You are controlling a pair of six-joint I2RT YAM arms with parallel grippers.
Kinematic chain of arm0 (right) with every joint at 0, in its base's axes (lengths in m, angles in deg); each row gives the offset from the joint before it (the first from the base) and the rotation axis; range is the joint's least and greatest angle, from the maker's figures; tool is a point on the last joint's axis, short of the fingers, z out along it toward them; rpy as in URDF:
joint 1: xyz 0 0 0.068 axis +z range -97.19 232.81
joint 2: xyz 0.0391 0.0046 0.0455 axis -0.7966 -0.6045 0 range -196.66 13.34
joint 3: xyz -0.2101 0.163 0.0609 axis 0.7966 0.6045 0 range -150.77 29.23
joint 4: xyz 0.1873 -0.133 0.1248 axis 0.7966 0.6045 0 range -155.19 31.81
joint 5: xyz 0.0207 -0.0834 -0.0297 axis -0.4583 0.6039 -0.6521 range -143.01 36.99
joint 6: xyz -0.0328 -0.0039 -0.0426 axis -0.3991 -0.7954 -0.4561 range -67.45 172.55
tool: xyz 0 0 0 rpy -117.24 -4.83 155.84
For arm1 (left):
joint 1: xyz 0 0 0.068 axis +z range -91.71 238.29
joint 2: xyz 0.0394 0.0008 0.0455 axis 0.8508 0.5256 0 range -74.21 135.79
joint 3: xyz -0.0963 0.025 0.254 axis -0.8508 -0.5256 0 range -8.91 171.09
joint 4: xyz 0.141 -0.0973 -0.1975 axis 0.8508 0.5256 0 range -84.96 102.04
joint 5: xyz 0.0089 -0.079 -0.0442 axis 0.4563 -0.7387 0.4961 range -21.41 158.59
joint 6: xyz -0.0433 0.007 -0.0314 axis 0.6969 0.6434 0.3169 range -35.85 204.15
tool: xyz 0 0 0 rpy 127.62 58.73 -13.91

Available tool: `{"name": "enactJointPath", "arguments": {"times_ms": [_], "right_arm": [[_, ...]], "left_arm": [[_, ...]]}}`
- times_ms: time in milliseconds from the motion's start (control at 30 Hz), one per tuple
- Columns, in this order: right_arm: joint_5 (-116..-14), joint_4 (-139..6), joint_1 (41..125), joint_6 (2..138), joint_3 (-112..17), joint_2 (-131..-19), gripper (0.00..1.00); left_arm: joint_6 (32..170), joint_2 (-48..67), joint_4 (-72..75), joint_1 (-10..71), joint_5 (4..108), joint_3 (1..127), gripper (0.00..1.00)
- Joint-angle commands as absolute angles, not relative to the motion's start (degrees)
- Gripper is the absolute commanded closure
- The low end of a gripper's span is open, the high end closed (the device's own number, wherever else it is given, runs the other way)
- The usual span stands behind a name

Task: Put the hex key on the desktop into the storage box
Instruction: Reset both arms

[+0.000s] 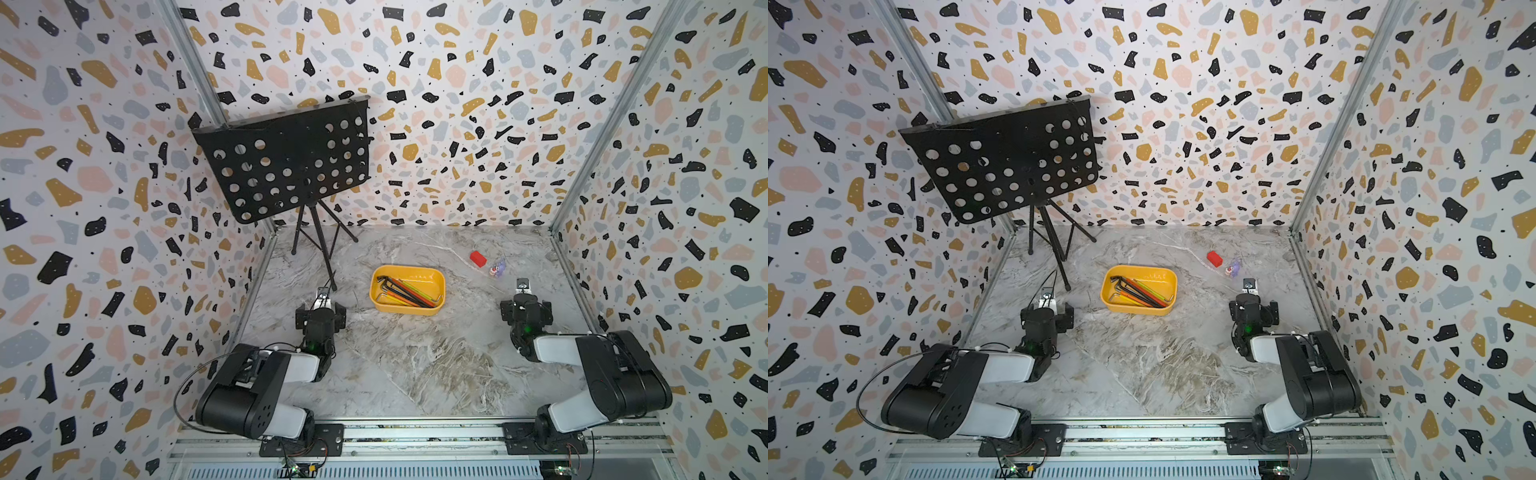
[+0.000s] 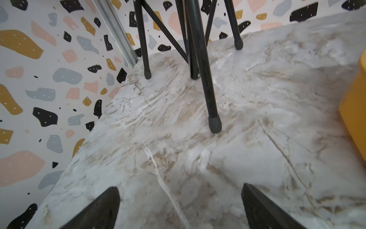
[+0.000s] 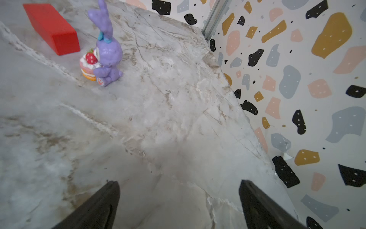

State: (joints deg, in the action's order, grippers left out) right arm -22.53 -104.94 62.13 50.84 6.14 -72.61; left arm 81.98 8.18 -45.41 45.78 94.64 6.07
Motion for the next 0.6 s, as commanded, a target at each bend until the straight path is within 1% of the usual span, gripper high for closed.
{"name": "enactJointPath", "arguments": {"times_ms": [0,100,167,233,267,300,333,400,467,533,567], "right_arm": [[-29.5,-108.9,59.8,52.1,5.7,-71.3,0.0],[-35.3,-110.1,57.3,53.3,7.0,-71.1,0.0],[-37.3,-120.9,57.2,51.6,10.1,-74.9,0.0],[-38.0,-113.3,56.8,52.9,8.8,-72.4,0.0],[-38.2,-118.8,56.8,52.2,9.8,-73.9,0.0],[-38.2,-118.8,56.8,52.0,9.9,-74.1,0.0],[-38.3,-114.4,56.8,52.7,9.2,-72.6,0.0],[-37.6,-119.8,56.7,52.1,10.1,-74.3,0.0],[-35.6,-115.8,56.8,53.5,9.6,-72.7,0.0],[-35.6,-119.5,56.8,52.6,10.3,-74.0,0.0],[-35.6,-117.0,56.9,53.2,9.9,-73.0,0.0]], "left_arm": [[82.9,6.6,-44.5,46.4,92.8,7.9,0.0],[82.6,7.3,-46.3,46.5,92.9,7.6,0.0],[82.7,6.8,-45.3,46.5,92.7,7.7,0.0],[82.7,6.9,-45.8,46.5,92.8,7.6,0.0],[82.7,7.0,-45.7,46.5,92.8,7.7,0.0],[82.8,6.9,-45.6,46.5,92.7,7.7,0.0],[82.7,6.9,-45.6,46.5,92.7,7.7,0.0],[82.8,6.9,-45.4,46.7,92.5,7.8,0.0],[82.7,7.0,-45.3,46.7,92.4,7.9,0.0],[82.8,6.9,-45.3,46.7,92.4,7.9,0.0],[82.7,7.0,-45.2,46.7,92.4,7.9,0.0]]}}
